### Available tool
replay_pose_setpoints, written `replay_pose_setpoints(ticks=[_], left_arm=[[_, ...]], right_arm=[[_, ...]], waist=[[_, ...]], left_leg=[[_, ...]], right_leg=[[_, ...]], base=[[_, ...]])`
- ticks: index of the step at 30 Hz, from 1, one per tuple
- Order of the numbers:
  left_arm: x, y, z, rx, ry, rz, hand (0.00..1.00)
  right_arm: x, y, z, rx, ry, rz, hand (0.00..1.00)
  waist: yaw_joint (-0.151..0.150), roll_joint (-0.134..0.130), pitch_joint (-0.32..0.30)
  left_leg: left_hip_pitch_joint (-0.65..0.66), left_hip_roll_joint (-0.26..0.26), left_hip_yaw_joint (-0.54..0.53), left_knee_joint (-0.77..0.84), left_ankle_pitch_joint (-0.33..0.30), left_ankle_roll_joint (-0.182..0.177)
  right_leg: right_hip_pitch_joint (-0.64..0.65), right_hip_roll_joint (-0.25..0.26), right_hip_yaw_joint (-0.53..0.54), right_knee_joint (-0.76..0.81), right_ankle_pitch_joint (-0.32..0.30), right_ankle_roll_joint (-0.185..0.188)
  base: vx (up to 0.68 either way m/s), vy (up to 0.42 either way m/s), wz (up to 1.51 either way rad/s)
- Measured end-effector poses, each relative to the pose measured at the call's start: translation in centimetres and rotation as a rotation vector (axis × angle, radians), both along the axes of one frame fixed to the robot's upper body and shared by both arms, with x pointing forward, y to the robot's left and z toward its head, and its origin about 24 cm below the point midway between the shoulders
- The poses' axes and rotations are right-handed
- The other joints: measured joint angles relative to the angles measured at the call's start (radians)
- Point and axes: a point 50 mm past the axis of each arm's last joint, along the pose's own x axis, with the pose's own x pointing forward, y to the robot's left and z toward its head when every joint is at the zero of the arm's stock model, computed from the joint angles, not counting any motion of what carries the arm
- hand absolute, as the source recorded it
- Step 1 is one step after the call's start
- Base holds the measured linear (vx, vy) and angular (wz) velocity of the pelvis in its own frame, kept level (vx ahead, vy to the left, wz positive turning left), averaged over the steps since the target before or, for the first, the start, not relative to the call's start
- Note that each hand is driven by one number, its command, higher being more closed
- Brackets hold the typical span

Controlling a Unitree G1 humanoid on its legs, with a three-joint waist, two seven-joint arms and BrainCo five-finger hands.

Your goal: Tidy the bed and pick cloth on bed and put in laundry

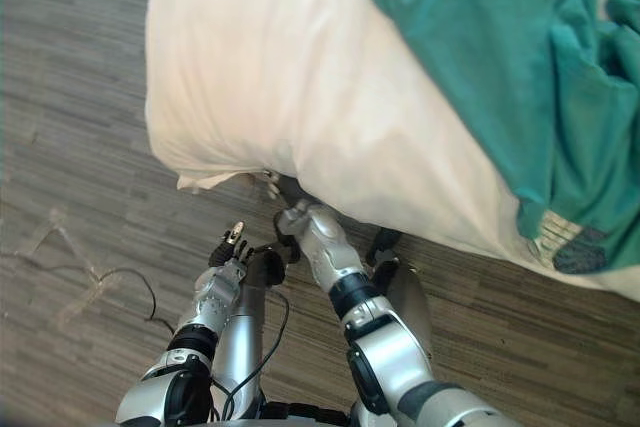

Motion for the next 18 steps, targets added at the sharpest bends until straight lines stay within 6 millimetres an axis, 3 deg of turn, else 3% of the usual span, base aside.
replay_pose_setpoints(ticks=[2, 7, 11, 13, 18], left_arm=[[-1.4, -0.2, -1.4, 0.021, 0.081, -0.048, 0.00], [-3.9, -0.4, -3.5, 0.063, 0.171, -0.132, 0.00], [-6.2, -0.5, -5.1, 0.108, 0.231, -0.250, 0.00], [-7.8, -0.1, -6.2, 0.122, 0.278, -0.304, 0.00], [-11.4, 0.5, -8.2, 0.134, 0.385, -0.386, 0.00]], right_arm=[[-2.8, -2.5, -4.1, -0.021, 0.084, -0.040, 1.00], [-7.7, -4.6, -8.7, -0.033, 0.180, -0.020, 1.00], [-9.8, -5.8, -9.7, -0.050, 0.141, 0.041, 1.00], [-11.1, -6.8, -10.4, -0.064, 0.140, 0.092, 1.00], [-15.3, -7.8, -12.1, -0.050, 0.177, 0.243, 1.00]], waist=[[-0.034, -0.025, 0.000], [-0.049, -0.035, -0.004], [-0.059, -0.049, -0.032], [-0.079, -0.048, -0.078], [-0.082, -0.043, -0.180]], left_leg=[[0.095, -0.001, 0.042, -0.015, -0.019, -0.002], [0.286, -0.009, 0.089, -0.124, -0.008, -0.030], [0.417, -0.034, 0.098, -0.217, 0.006, -0.055], [0.463, -0.047, 0.088, -0.253, 0.020, -0.059], [0.602, -0.050, 0.083, -0.318, 0.014, -0.069]], right_leg=[[0.066, -0.001, 0.023, -0.023, 0.007, 0.002], [0.210, 0.021, 0.034, -0.089, 0.010, 0.007], [0.294, 0.023, 0.042, -0.093, -0.008, 0.015], [0.343, 0.030, 0.031, -0.114, -0.012, 0.018], [0.506, 0.064, 0.007, -0.213, -0.002, 0.034]], base=[[0.03, 0.070, -0.43], [0.11, -0.011, -0.28], [0.18, -0.036, -0.09], [0.17, 0.003, 0.05], [0.22, 0.030, -0.01]])
